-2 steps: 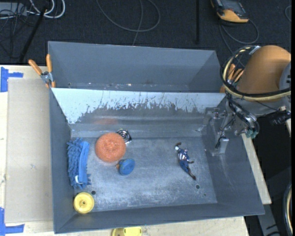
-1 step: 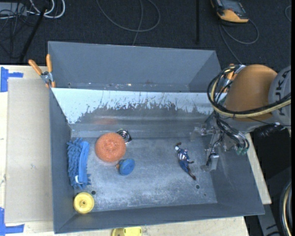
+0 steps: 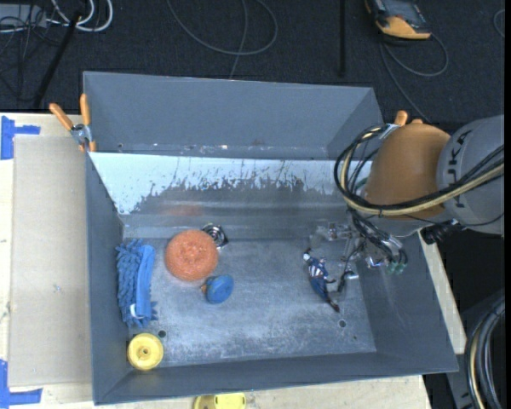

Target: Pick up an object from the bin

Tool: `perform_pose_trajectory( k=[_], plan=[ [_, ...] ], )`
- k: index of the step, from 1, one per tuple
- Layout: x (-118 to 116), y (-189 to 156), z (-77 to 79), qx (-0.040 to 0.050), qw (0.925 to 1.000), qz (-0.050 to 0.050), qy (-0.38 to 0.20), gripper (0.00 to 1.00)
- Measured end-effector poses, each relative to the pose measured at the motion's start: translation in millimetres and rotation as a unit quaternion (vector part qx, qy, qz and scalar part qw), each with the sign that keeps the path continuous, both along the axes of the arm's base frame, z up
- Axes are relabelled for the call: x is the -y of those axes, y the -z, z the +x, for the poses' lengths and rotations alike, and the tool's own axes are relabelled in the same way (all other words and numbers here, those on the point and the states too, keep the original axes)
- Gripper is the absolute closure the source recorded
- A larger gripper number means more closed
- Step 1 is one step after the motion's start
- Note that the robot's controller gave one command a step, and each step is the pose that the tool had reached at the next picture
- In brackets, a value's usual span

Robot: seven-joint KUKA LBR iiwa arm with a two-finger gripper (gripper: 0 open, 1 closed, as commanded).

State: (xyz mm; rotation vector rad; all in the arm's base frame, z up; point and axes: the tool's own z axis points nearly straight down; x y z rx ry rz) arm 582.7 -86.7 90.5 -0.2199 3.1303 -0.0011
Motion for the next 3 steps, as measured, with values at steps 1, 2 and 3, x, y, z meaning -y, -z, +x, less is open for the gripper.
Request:
perform_pose_trajectory(
  k=[1,2,3],
  plan=[
    [-35,17,7.9,-0.0023,1.0,0.0,-0.001,0.0],
    [-9,18,14.7,0.0003,0.9997,0.002,-0.024,0.0],
    [-14,20,33.3,-0.0005,0.9996,0.001,0.028,1.0]
  ],
)
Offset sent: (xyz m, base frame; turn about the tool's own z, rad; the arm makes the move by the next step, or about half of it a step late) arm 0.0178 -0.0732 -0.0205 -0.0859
